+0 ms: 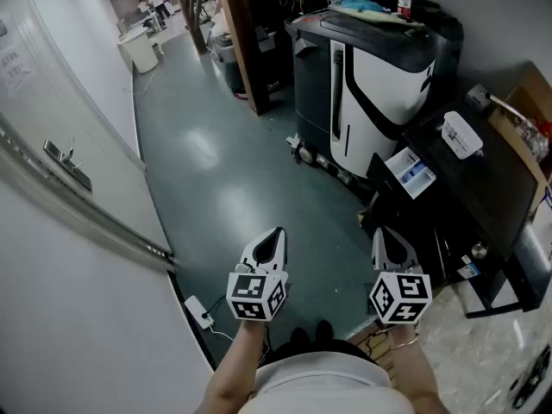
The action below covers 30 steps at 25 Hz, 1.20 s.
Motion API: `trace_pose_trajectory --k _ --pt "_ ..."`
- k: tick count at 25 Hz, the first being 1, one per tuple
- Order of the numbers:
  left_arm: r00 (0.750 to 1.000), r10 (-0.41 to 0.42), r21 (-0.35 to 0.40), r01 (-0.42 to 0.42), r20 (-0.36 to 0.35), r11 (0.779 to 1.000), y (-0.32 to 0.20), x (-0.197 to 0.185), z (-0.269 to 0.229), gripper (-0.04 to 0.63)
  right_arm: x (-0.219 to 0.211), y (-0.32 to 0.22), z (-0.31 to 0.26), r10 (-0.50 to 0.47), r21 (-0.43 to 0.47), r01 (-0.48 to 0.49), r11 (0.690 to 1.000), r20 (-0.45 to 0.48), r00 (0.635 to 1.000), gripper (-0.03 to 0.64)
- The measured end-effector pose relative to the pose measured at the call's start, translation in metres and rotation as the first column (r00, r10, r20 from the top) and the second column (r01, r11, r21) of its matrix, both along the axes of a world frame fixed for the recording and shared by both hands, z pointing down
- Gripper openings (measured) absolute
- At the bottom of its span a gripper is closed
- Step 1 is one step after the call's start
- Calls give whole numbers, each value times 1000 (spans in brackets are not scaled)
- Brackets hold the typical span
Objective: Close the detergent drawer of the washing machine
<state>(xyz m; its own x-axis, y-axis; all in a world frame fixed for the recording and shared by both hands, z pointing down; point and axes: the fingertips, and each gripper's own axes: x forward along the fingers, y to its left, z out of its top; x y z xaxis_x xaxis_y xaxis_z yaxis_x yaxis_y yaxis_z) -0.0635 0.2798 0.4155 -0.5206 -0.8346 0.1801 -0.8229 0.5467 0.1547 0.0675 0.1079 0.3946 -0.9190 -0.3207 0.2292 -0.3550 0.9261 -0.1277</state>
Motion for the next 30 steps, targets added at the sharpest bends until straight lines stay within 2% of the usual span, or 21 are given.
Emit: trace_pose_trajectory --k 7,14,22,26,30 --pt "1000 -9 -3 9 6 1000 -3 -2 2 -8 -2 -3 3 -4 7 3 1000 9 1000 2" --pt "1000 -22 -7 23 6 1000 -7 -5 5 -6 -5 -10 3 4 -23 -3 1000 48 999 2" --pt "999 -34 -1 34 13 999 -17 -9 4 -5 -7 -23 5 11 5 -11 1000 32 999 3" --pt "1000 -28 -4 28 8 1000 -26 -8 6 35 -6 -34 8 25 -3 -25 1000 23 999 21" --pt "1000 -25 1 25 2 1000 -34 -9 6 82 -5 -42 9 27 -26 -26 999 24 999 67"
